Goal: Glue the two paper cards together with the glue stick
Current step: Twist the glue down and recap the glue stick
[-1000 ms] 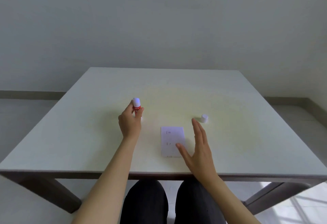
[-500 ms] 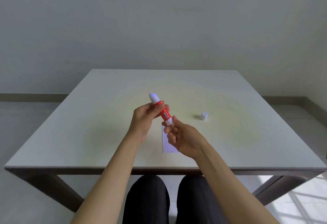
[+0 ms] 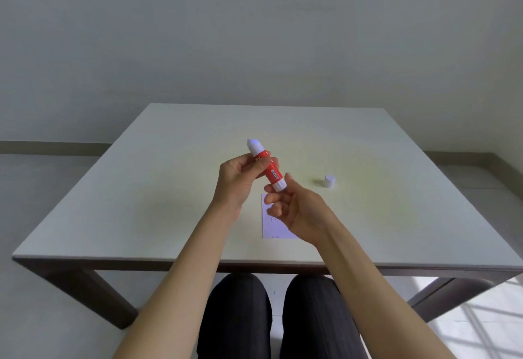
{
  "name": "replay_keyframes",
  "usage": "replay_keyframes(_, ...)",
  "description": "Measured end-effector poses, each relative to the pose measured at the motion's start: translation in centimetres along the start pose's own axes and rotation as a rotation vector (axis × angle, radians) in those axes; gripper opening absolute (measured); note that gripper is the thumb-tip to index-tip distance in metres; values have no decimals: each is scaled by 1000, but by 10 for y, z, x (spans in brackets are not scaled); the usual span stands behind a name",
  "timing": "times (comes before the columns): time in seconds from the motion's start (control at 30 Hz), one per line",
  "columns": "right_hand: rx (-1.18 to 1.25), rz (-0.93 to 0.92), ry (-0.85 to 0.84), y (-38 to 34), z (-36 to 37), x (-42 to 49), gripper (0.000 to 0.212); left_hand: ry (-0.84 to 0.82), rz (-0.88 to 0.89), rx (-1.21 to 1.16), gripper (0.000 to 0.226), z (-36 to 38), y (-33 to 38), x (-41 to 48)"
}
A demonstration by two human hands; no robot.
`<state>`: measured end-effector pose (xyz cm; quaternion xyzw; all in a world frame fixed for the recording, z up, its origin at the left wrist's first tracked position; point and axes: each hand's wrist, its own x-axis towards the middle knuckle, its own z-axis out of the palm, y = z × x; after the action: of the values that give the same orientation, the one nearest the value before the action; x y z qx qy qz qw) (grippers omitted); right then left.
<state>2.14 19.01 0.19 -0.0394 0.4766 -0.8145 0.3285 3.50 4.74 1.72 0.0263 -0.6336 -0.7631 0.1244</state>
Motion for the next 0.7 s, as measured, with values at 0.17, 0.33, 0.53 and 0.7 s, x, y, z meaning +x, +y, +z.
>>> replay_keyframes(0.17, -751, -710, 372, 23, 0, 4, 21, 50, -7, -4, 7, 6, 1, -1)
replay_keyframes(0.33, -471, -369, 359, 16, 6, 3, 44, 94, -12, -9, 12, 9, 2, -2)
replay_keyframes(0.53, 54, -148, 99, 4, 6, 0, 19, 107, -25, -13, 7, 8, 4, -2)
replay_keyframes(0.7, -1236, -1161, 739, 29, 5, 11, 25, 228, 2, 23, 15, 21, 3, 3)
